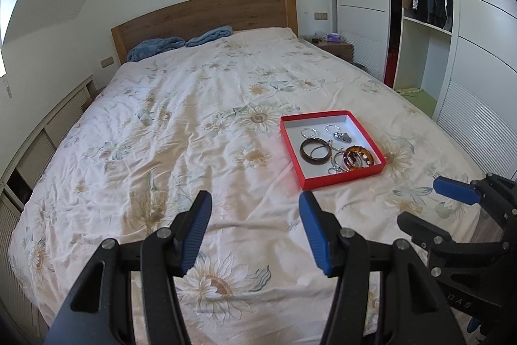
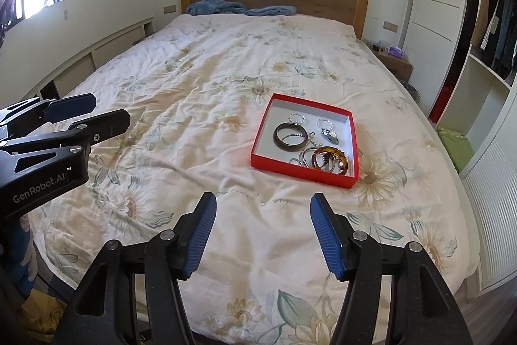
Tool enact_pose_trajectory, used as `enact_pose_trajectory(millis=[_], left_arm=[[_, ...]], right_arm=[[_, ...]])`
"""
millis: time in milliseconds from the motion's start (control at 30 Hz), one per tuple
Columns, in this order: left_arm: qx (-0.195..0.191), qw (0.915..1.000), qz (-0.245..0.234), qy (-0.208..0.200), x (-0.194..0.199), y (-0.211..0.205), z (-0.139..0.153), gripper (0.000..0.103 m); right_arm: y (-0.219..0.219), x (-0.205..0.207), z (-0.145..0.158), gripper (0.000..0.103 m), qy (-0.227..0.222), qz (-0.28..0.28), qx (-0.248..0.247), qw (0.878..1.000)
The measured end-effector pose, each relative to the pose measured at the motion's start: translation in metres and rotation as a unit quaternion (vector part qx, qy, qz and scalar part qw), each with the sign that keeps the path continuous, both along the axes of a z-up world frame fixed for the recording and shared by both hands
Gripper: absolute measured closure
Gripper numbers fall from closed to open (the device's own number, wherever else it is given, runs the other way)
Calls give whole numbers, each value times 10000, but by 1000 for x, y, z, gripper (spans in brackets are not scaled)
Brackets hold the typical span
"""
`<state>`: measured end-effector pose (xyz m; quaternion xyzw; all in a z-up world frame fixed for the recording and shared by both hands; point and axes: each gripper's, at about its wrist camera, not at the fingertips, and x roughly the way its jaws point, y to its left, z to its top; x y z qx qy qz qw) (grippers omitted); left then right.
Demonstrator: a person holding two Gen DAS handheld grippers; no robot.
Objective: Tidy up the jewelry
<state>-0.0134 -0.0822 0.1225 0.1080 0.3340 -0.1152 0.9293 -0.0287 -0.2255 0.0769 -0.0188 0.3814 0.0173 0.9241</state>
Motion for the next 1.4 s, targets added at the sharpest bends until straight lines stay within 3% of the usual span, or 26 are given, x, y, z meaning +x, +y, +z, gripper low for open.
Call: enact_pose_trajectory(millis=[633,1133,1233,1400], left_arm=[[-11,9989,353,-297,-30,28,14,49],[-26,9982,562,-207,-28,36,7,49],[-22,9983,545,-201,-29,36,6,40],[-12,9983,553,-189,-30,34,4,40]], right_arm=[[24,-24,10,38,-232,217,-48,9995],[31,-28,10,32,-271,259,-95,9993],[30,-27,9,31,-256,259,-67,9993],[27,-25,5,30,-230,229,-40,9995]])
